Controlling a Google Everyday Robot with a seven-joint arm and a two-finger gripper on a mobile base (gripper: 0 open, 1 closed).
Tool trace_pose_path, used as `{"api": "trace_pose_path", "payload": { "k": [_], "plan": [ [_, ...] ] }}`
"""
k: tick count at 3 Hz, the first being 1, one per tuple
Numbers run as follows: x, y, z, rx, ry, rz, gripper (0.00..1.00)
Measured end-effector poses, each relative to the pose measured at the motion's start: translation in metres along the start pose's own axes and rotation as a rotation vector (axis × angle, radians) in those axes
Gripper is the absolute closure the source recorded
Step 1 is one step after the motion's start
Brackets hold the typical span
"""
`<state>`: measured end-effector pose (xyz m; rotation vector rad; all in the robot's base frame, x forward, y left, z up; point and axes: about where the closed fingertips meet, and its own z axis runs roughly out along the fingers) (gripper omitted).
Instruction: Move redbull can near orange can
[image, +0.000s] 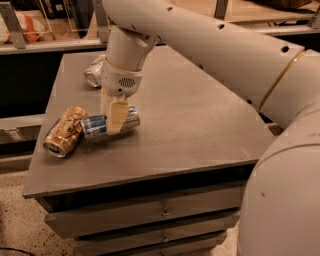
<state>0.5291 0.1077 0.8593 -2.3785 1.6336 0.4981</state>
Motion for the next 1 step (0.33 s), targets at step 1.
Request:
{"api": "trace_pose_path", "payload": {
  "k": [1],
  "plan": [
    [-0.0009,-0.0009,0.0013,0.002,-0.001,-0.001,0.59]
  ]
}}
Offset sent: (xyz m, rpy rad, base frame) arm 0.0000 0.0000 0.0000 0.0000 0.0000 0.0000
